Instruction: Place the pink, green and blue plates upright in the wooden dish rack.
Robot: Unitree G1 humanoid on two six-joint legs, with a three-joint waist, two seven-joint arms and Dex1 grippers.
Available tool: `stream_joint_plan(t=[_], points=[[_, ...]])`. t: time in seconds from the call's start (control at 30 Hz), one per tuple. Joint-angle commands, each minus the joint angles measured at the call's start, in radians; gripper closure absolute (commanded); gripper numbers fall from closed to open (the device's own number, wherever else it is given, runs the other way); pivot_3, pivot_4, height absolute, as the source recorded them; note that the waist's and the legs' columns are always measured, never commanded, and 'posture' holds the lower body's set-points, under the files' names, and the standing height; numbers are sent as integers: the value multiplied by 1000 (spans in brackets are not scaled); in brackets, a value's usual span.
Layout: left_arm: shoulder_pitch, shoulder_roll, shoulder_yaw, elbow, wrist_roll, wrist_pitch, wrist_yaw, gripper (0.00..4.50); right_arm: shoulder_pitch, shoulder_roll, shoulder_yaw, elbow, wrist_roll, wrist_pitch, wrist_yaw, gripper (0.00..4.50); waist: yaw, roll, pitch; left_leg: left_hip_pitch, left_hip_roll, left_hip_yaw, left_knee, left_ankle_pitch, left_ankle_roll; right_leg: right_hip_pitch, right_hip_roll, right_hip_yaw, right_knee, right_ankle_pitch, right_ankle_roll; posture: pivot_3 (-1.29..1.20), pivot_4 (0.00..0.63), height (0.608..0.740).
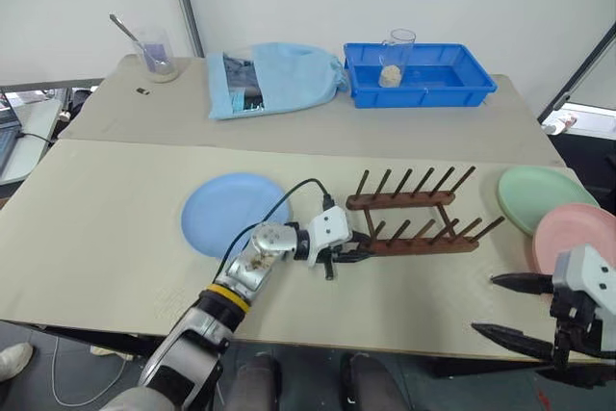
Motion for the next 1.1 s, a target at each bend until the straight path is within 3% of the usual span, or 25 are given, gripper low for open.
stream_joint_plan(t=[0.03, 0.17, 0.3, 0.4, 0.43, 0.67, 0.77, 0.83, 0.87, 1.03, 1.1], points=[[-47, -46, -6, 96, 28, -65, -9, 3639, 18, 9, -24, -35, -5, -25, -11, 0, 0, 0, 0, 0, 0, 0, 0, 0, 0, 0, 0, 0, 0, 0, 0, 0, 150, 737], [-86, -71, 0, 188, 52, -129, -8, 3639, 32, 16, -22, -41, -4, -31, -22, 0, 0, -1, 0, 0, 0, -1, 0, 0, 0, 0, 0, 0, 0, 0, 0, 0, 150, 737], [-97, -59, 29, 187, 44, -141, -19, 1809, 22, 12, 0, -31, -7, -37, -34, 0, -3, -1, 0, 0, 0, -1, 0, 0, 0, 0, 1, 0, 0, 0, 0, 0, 150, 737], [-74, -4, 37, 87, 47, -137, -30, 323, -4, -1, 23, -13, -12, -40, -42, 0, -13, 0, 0, 0, 0, -1, 0, 0, 0, 0, 1, 0, 0, 0, 0, 0, 150, 737], [-62, 21, 44, 39, 40, -125, -40, 59, -14, -5, 32, -6, -14, -41, -45, 0, -15, 0, 0, 0, 1, -1, 0, 0, 0, 0, 1, 0, 1, 0, 0, 0, 150, 737], [61, 214, 69, -373, -73, 178, -155, 59, -149, -62, 162, 91, -73, -25, -110, 0, -20, 1, 0, 2, 2, -1, 0, 0, 0, 0, 1, 0, 3, 0, -1, 0, 150, 737], [91, 229, 33, -474, -92, 266, -179, 848, -230, -80, 230, 165, -96, -46, -116, 0, -14, 1, 0, 2, 1, -1, 0, 0, 0, 0, 0, 1, 3, 0, -1, 0, 150, 737], [104, 212, 0, -517, -102, 339, -179, 1683, -281, -105, 289, 223, -132, -73, -112, 0, -9, 1, 0, 1, 1, -1, 1, 0, 0, 0, 0, 1, 3, 0, -1, 0, 150, 737], [113, 203, -26, -529, -87, 351, -171, 2208, -307, -118, 320, 252, -150, -84, -111, 526, -7, 1, 0, 1, 0, -1, 1, 0, 0, 0, 0, 1, 2, 0, -1, 0, 150, 737], [131, 126, -107, -496, 25, 338, -39, 4484, -408, -151, 442, 371, -224, -127, -119, 2231, -13, 1, 0, 0, 0, -1, 1, 0, 0, 1, 1, 2, 2, -1, 0, 0, 150, 737], [130, 94, -124, -462, 69, 328, 24, 4500, -447, -145, 495, 419, -260, -153, -130, 2900, -13, 1, 0, 0, 0, -1, 1, 0, 1, 0, 2, 2, 3, -1, 0, 0, 150, 737]])
